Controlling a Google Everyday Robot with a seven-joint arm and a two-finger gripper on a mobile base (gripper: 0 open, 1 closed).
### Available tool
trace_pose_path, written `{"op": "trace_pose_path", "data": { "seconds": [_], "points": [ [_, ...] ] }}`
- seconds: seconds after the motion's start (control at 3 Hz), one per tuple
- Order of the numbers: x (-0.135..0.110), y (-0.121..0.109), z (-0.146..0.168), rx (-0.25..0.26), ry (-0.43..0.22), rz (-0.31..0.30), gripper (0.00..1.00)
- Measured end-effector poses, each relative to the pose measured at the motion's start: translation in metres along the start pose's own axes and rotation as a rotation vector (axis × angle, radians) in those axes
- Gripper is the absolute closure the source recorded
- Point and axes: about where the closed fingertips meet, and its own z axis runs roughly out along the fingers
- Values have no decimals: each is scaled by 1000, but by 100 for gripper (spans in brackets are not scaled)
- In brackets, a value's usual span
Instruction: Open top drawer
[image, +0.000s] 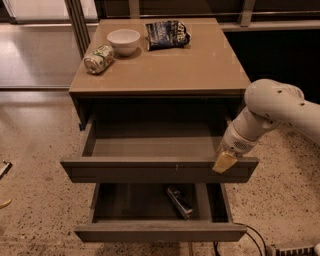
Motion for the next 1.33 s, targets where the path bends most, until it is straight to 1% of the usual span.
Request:
{"op": "trace_pose_path", "data": {
  "seconds": [0.33,1.0,1.33],
  "points": [
    [5,8,-3,3,4,0,75],
    [5,8,-3,3,5,0,28],
    [11,24,0,-24,7,3,5]
  ]
}}
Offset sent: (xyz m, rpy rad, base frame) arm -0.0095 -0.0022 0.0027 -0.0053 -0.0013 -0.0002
